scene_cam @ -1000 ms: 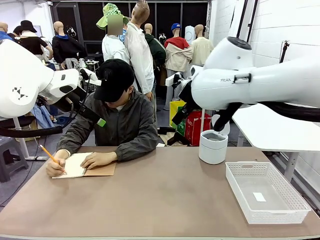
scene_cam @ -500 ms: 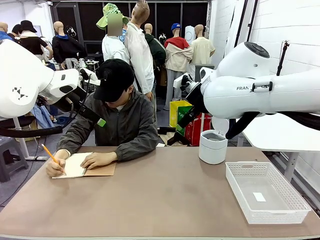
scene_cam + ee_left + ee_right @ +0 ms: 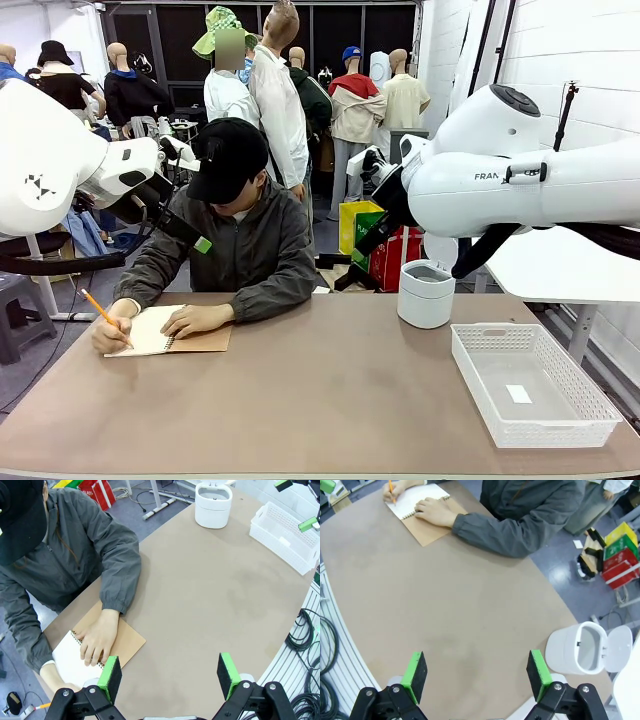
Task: Sort the paper based on its condition.
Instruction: If a person hands you a paper, place it in the Organizing basket , and if it's crumpled, put it in the Trash can.
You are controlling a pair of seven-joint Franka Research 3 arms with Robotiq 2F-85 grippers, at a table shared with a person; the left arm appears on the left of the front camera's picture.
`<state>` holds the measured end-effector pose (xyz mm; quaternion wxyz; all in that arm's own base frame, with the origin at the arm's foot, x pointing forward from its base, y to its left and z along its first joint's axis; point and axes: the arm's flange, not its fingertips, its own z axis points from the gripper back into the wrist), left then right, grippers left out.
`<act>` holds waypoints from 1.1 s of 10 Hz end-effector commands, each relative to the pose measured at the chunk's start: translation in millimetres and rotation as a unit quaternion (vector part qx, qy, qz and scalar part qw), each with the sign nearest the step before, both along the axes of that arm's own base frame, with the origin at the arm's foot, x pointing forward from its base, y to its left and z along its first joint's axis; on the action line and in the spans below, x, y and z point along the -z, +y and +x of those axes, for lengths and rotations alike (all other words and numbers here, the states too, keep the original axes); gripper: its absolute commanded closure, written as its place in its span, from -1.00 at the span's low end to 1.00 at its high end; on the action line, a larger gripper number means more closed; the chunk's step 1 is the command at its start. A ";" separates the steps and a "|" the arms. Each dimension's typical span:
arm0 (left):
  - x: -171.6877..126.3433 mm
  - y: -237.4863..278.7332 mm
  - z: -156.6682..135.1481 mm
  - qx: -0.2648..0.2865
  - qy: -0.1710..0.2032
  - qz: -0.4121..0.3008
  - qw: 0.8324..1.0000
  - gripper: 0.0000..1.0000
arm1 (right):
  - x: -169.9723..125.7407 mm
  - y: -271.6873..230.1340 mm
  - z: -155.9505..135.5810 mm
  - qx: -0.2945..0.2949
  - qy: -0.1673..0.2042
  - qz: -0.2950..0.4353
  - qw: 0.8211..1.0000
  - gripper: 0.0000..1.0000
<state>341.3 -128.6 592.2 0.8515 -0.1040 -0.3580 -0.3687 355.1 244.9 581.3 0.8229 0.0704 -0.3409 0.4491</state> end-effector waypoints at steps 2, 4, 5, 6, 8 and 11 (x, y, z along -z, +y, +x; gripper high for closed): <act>-1.4 1.4 1.1 0.001 0.003 -0.002 1.000 -1.00 | -0.9 0.4 0.2 0.004 0.000 -0.005 1.000 -1.00; -1.4 1.4 1.1 0.001 0.003 -0.002 1.000 -1.00 | -0.9 0.4 0.2 0.004 0.000 -0.005 1.000 -1.00; -1.4 1.4 1.1 0.001 0.003 -0.002 1.000 -1.00 | -0.9 0.4 0.2 0.004 0.000 -0.005 1.000 -1.00; -1.4 1.4 1.1 0.001 0.003 -0.002 1.000 -1.00 | -0.9 0.4 0.2 0.004 0.000 -0.005 1.000 -1.00; -1.4 1.4 1.1 0.001 0.003 -0.002 1.000 -1.00 | -0.9 0.4 0.2 0.004 0.000 -0.005 1.000 -1.00; -1.4 1.4 1.1 0.001 0.003 -0.002 1.000 -1.00 | -0.9 0.4 0.2 0.004 0.000 -0.005 1.000 -1.00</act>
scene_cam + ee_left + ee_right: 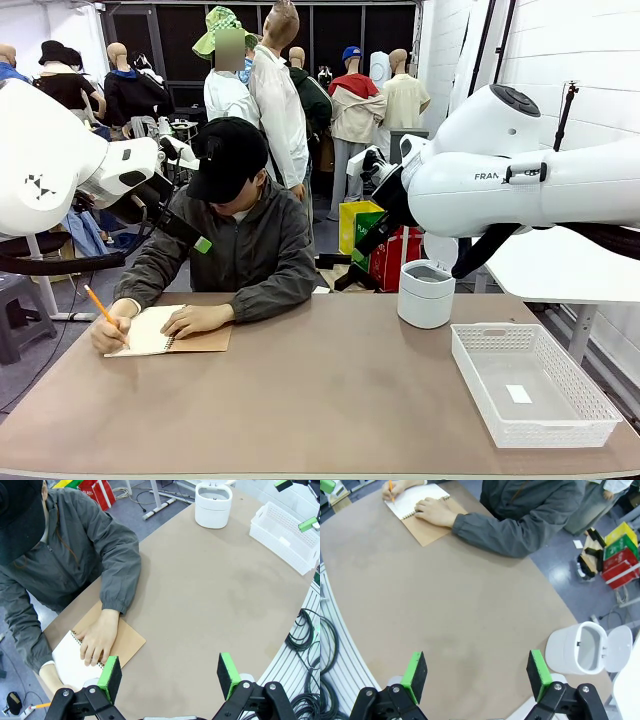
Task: Sort the paper based on its condition.
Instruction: If a person hands you a paper, place it in the Organizing basket , and if it's crumpled, put it in the Trash can.
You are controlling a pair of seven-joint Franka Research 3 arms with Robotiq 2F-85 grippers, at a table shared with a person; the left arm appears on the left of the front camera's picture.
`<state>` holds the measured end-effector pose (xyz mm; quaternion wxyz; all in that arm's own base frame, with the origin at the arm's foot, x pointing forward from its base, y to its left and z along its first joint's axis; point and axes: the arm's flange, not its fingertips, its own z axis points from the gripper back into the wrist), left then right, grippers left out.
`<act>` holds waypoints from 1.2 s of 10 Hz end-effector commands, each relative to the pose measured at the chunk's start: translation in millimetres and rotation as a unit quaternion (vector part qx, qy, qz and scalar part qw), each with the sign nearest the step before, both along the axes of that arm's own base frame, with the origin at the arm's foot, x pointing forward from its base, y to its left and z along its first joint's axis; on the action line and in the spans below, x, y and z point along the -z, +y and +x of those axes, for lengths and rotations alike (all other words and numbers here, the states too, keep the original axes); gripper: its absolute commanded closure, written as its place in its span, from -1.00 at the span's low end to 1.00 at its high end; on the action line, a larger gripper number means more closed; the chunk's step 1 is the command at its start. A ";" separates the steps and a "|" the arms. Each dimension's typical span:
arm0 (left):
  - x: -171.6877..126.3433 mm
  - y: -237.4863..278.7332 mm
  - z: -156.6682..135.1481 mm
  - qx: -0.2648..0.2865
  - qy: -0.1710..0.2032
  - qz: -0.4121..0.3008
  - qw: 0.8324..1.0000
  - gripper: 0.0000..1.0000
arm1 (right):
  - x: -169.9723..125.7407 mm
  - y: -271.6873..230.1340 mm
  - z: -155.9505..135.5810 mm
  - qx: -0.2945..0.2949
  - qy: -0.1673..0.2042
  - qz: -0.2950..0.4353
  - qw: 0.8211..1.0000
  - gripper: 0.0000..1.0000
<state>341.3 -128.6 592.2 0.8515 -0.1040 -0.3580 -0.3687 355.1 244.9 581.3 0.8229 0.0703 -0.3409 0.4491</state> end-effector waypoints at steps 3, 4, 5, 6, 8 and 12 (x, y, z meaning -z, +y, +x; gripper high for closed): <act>-1.4 1.4 1.1 0.001 0.003 -0.002 1.000 -1.00 | -0.9 0.4 0.3 0.004 0.000 -0.005 1.000 -1.00; -1.4 1.4 1.1 0.001 0.003 -0.002 1.000 -1.00 | -0.9 0.4 0.3 0.004 0.000 -0.005 1.000 -1.00; -1.4 1.4 1.1 0.001 0.003 -0.002 1.000 -1.00 | -0.9 0.4 0.3 0.004 0.000 -0.005 1.000 -1.00; -1.4 1.4 1.1 0.001 0.003 -0.002 1.000 -1.00 | -0.9 0.4 0.3 0.004 0.000 -0.005 1.000 -1.00; -1.4 1.4 1.1 0.001 0.003 -0.002 1.000 -1.00 | -0.9 0.4 0.3 0.004 0.000 -0.005 1.000 -1.00; -1.4 1.4 1.1 0.001 0.003 -0.002 1.000 -1.00 | -0.9 0.4 0.3 0.004 0.000 -0.005 1.000 -1.00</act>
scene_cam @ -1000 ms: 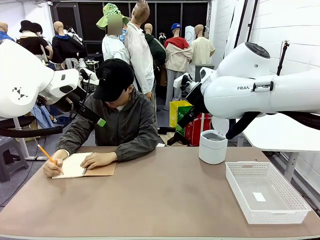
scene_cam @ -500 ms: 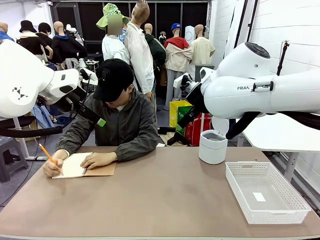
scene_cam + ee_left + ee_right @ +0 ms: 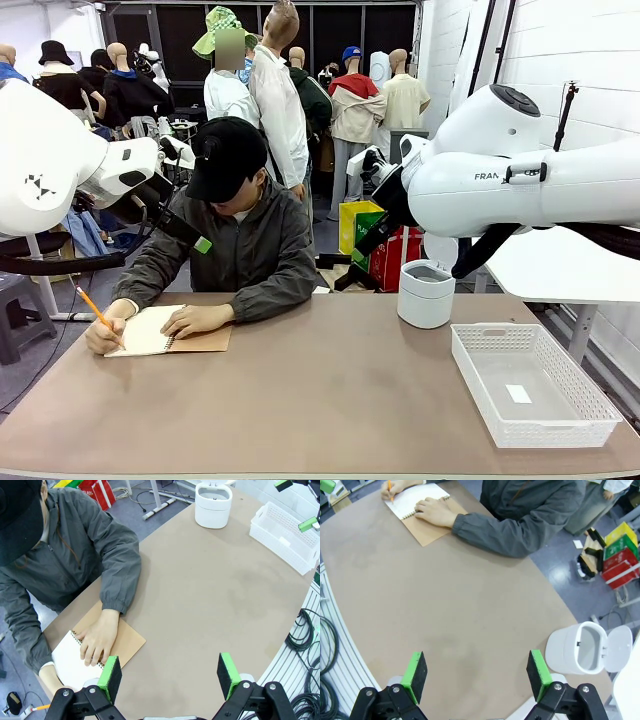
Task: Sort the paper based on its condition.
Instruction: If a person hands you a paper, place it in the Organizing basket , and if it's crumpled, put it in the Trash can.
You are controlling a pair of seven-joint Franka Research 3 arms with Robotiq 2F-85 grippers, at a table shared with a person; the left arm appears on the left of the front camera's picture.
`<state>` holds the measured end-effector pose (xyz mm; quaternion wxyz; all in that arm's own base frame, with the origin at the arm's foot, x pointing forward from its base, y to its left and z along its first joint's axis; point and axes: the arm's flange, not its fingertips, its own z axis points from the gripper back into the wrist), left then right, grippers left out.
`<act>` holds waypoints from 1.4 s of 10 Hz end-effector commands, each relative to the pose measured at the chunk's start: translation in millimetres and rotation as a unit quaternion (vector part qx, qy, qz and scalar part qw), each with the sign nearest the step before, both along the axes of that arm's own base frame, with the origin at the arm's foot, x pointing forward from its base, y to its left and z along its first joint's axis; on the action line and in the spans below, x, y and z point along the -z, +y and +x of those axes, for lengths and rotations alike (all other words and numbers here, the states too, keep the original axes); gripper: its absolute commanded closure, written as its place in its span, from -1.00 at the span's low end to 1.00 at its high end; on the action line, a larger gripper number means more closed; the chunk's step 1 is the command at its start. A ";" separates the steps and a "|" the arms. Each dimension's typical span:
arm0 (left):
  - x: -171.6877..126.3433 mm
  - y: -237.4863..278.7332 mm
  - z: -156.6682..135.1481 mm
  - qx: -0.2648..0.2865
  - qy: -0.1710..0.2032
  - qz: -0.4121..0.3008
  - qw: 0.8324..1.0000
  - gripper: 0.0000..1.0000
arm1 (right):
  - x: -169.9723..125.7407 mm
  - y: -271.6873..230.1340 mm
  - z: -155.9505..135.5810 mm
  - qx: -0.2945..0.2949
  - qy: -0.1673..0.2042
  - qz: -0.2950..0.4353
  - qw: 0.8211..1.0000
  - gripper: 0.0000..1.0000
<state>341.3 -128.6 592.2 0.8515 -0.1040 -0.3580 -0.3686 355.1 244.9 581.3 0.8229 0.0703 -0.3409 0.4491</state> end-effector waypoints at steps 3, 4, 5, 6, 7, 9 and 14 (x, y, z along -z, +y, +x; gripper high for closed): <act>-1.4 1.4 1.1 0.001 0.003 -0.002 1.000 -1.00 | -0.9 0.4 0.3 0.004 0.000 -0.005 1.000 -1.00; -1.4 1.4 1.1 0.001 0.003 -0.002 1.000 -1.00 | -0.9 0.4 0.3 0.004 0.000 -0.005 1.000 -1.00; -1.4 1.4 1.1 0.001 0.003 -0.002 1.000 -1.00 | -0.9 0.4 0.3 0.004 0.000 -0.005 1.000 -1.00; -1.4 1.4 1.1 0.001 0.003 -0.002 1.000 -1.00 | -0.9 0.4 0.3 0.004 0.000 -0.005 1.000 -1.00; -1.4 1.4 1.1 0.001 0.003 -0.002 1.000 -1.00 | -0.9 0.4 0.3 0.004 0.000 -0.005 1.000 -1.00; -1.4 1.4 1.1 0.001 0.003 -0.002 1.000 -1.00 | -0.9 0.4 0.3 0.004 0.000 -0.005 1.000 -1.00; -1.4 1.4 1.1 0.001 0.003 -0.002 1.000 -1.00 | -0.9 0.4 0.3 0.004 0.000 -0.005 1.000 -1.00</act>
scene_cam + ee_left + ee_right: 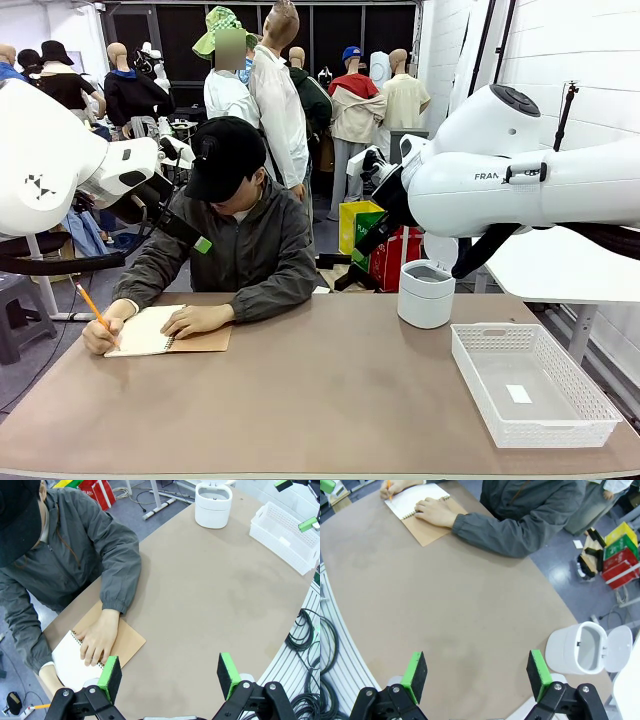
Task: Sort the paper based on its condition.
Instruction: If a person hands you a paper, place it in the Organizing basket , and if it's crumpled, put it in the Trash can.
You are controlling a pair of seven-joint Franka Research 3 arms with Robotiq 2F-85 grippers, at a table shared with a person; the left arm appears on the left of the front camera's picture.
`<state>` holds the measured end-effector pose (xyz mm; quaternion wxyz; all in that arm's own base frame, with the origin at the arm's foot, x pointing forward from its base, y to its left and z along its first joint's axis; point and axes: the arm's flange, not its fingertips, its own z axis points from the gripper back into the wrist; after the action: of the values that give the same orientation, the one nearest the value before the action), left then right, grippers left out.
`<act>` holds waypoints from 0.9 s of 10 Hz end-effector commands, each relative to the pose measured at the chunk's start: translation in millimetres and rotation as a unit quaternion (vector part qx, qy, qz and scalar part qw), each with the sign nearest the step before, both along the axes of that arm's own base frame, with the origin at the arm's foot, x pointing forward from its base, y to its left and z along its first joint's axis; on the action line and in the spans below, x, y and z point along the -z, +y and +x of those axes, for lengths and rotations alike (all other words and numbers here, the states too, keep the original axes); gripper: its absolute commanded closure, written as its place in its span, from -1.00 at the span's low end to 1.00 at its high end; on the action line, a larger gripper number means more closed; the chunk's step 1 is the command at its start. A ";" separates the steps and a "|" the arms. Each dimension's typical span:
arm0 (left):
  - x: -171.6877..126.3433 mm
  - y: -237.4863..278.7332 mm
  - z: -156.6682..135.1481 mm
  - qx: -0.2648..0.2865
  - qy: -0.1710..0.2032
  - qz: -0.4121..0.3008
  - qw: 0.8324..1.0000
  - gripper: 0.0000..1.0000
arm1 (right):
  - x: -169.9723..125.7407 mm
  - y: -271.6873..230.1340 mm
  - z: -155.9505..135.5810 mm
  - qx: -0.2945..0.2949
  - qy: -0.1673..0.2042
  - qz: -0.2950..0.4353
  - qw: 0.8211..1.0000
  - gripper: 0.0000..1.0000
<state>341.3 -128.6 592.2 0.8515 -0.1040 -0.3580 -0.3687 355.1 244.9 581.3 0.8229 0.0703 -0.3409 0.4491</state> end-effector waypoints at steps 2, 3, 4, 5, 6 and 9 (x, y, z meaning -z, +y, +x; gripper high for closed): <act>-1.4 1.4 1.1 0.001 0.003 -0.002 1.000 -1.00 | -0.9 0.4 0.3 0.004 0.000 -0.005 1.000 -1.00; -1.4 1.4 1.1 0.001 0.003 -0.002 1.000 -1.00 | -0.9 0.4 0.3 0.004 0.000 -0.005 1.000 -1.00; -1.4 1.4 1.1 0.001 0.003 -0.002 1.000 -1.00 | -0.9 0.4 0.3 0.004 0.000 -0.005 1.000 -1.00; -1.4 1.4 1.1 0.001 0.003 -0.002 1.000 -1.00 | -0.9 0.4 0.3 0.004 0.000 -0.005 1.000 -1.00; -1.4 1.4 1.1 0.001 0.003 -0.002 1.000 -1.00 | -0.9 0.4 0.3 0.004 0.000 -0.005 1.000 -1.00; -1.4 1.4 1.1 0.001 0.003 -0.002 1.000 -1.00 | -0.9 0.4 0.3 0.004 0.000 -0.005 1.000 -1.00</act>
<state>341.3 -128.6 592.2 0.8515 -0.1040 -0.3580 -0.3687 355.1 244.9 581.3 0.8229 0.0703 -0.3409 0.4491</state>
